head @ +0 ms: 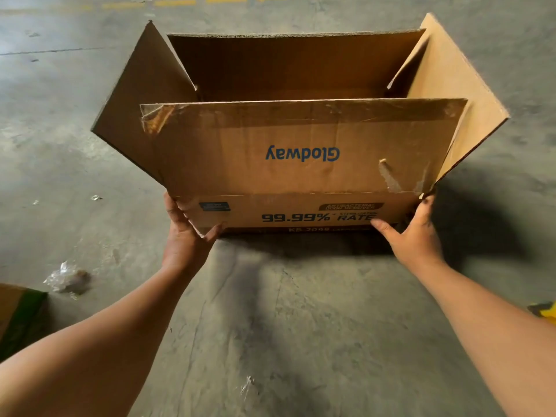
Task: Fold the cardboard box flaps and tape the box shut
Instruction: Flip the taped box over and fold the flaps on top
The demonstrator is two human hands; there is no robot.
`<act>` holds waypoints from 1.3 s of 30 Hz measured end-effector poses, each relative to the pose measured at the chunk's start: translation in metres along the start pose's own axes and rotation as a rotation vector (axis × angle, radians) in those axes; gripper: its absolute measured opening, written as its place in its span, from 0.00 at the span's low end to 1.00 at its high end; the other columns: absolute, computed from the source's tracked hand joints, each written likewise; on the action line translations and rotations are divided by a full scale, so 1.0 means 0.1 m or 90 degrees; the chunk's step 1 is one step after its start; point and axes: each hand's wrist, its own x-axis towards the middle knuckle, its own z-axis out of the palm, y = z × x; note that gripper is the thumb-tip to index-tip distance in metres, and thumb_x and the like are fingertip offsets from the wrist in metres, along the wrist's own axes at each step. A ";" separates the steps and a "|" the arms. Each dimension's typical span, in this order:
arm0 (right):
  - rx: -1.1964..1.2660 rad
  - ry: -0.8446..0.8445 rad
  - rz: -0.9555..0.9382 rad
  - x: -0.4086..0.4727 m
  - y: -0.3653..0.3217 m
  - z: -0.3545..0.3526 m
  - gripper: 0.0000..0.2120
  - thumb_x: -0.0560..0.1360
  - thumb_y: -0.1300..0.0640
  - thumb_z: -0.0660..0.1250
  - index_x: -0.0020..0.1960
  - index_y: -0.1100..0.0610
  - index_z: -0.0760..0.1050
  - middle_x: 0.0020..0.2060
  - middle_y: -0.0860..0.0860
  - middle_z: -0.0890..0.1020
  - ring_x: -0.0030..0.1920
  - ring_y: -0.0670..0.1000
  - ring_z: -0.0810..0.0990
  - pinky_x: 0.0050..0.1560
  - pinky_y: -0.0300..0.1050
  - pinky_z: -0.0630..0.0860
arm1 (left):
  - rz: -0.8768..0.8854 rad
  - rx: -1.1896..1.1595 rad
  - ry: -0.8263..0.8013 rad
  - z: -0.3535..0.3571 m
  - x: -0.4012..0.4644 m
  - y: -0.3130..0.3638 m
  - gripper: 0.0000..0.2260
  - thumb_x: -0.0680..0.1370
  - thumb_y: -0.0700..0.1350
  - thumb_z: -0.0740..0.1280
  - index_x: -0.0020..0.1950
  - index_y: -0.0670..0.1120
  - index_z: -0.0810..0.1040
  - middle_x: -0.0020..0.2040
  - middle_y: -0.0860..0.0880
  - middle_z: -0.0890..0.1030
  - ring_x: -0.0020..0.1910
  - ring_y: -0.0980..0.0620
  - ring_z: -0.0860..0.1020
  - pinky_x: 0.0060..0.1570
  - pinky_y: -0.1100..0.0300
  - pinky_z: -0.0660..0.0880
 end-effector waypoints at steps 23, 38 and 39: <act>-0.078 -0.016 -0.031 -0.13 0.00 -0.16 0.52 0.68 0.25 0.62 0.79 0.45 0.40 0.76 0.57 0.66 0.69 0.63 0.72 0.62 0.61 0.76 | 0.035 0.043 -0.040 -0.36 -0.16 0.28 0.51 0.69 0.62 0.71 0.78 0.65 0.36 0.80 0.52 0.62 0.77 0.49 0.64 0.70 0.41 0.68; -0.089 0.124 -0.429 -0.26 -1.42 -0.64 0.28 0.77 0.39 0.63 0.71 0.54 0.69 0.67 0.55 0.72 0.66 0.56 0.72 0.58 0.49 0.74 | 0.057 -0.126 0.081 -1.05 0.13 1.07 0.34 0.74 0.65 0.67 0.75 0.58 0.57 0.71 0.50 0.74 0.66 0.48 0.77 0.63 0.44 0.77; -0.120 0.109 -0.452 -0.22 -1.56 -0.63 0.28 0.77 0.39 0.63 0.71 0.53 0.69 0.69 0.53 0.71 0.68 0.55 0.69 0.63 0.51 0.72 | 0.059 -0.126 0.093 -1.06 0.14 1.13 0.32 0.77 0.61 0.66 0.76 0.54 0.57 0.70 0.50 0.75 0.64 0.50 0.78 0.61 0.49 0.78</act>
